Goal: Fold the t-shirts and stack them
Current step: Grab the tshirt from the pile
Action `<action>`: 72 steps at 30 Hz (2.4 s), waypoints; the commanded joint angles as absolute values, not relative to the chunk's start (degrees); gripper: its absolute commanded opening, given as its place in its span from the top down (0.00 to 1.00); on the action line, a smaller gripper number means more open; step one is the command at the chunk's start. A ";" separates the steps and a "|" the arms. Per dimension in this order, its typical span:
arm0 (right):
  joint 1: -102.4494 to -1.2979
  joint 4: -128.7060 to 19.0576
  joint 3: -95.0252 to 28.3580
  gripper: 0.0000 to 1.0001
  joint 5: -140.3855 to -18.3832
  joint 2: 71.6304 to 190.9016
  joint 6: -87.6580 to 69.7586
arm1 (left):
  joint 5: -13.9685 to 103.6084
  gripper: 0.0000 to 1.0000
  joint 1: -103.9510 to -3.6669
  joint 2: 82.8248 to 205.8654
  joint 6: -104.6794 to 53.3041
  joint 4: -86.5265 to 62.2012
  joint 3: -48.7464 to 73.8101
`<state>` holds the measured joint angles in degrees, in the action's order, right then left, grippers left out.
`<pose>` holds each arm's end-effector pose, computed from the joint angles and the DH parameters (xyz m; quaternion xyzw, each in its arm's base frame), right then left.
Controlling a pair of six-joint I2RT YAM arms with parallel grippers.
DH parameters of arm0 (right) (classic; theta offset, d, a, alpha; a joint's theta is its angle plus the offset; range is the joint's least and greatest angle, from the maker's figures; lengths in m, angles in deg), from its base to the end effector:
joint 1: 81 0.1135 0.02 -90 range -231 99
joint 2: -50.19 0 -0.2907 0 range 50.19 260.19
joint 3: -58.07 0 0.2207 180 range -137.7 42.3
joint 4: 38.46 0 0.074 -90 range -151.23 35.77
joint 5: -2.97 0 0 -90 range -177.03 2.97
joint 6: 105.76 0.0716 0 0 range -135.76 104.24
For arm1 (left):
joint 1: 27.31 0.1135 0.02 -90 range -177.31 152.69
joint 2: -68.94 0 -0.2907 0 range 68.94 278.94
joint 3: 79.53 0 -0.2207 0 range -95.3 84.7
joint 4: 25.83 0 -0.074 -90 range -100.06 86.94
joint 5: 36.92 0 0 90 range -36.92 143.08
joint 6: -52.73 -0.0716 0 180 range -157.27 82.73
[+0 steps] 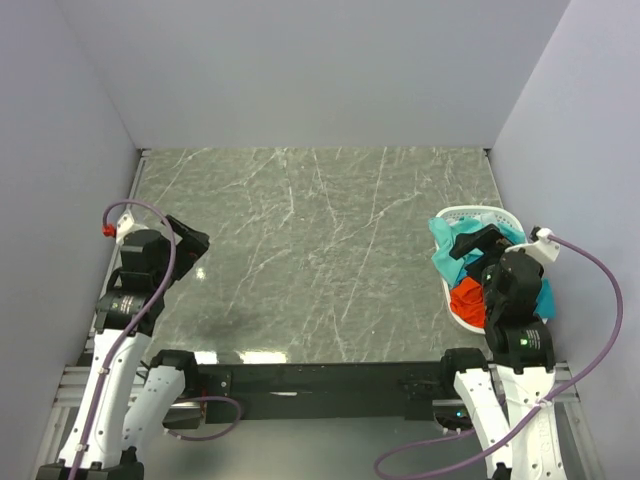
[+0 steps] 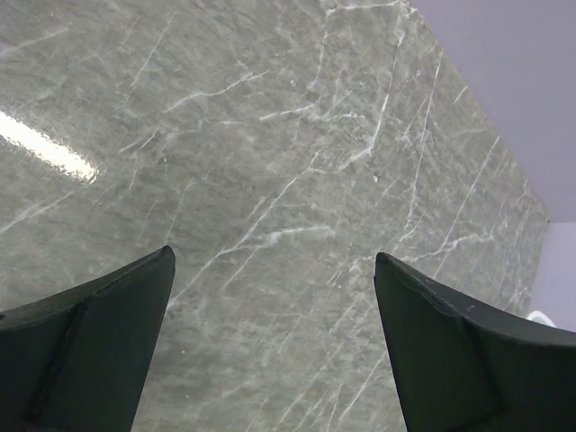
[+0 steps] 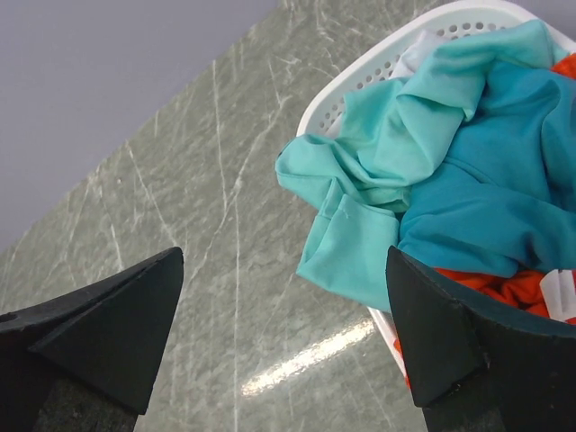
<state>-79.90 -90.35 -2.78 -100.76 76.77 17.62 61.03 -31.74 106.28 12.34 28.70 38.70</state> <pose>0.0795 -0.0155 0.3244 0.2905 0.7501 0.0816 0.5885 0.1156 0.0010 0.3084 -0.3640 0.7848 -0.1728 0.4710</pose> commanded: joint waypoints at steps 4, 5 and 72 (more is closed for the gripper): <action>-79.68 -88.94 -6.04 0.00 -99.84 77.78 11.03 | 63.10 0.01 -31.62 107.69 15.73 28.16 37.25; -79.60 -89.21 -6.91 0.00 -100.64 78.39 11.65 | 64.75 0.01 -31.62 107.96 15.99 28.43 36.89; -95.06 -86.30 -46.53 1.00 -85.90 107.93 2.17 | 64.51 0.01 -31.62 105.68 17.84 29.75 37.51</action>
<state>-94.78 -87.05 -39.54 -90.36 108.99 4.01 66.01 -31.74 104.95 18.09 29.08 40.69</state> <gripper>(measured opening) 0.017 0.995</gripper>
